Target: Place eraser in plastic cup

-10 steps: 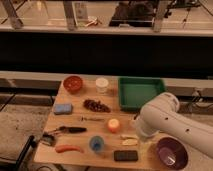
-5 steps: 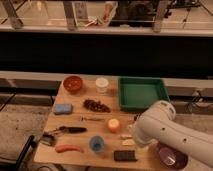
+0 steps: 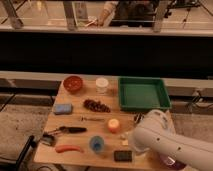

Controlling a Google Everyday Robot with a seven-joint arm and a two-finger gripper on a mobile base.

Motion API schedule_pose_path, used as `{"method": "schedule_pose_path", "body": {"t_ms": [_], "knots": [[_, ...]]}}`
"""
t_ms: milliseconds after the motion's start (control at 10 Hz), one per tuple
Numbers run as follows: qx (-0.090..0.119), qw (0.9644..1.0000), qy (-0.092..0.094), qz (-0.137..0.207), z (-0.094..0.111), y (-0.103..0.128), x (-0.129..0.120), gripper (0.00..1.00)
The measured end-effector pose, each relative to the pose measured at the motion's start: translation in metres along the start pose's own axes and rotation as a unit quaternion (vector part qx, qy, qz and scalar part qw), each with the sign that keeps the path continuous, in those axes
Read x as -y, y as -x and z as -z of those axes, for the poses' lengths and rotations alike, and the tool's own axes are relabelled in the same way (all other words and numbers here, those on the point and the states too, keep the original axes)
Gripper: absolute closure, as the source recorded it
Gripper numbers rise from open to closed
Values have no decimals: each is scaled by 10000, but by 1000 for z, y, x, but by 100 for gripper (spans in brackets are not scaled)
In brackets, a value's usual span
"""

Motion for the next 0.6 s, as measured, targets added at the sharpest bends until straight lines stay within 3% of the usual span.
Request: {"method": "schedule_pose_path", "body": {"t_ms": [600], "knots": [[291,9988,401,63,-38,-1,-16,20]]}}
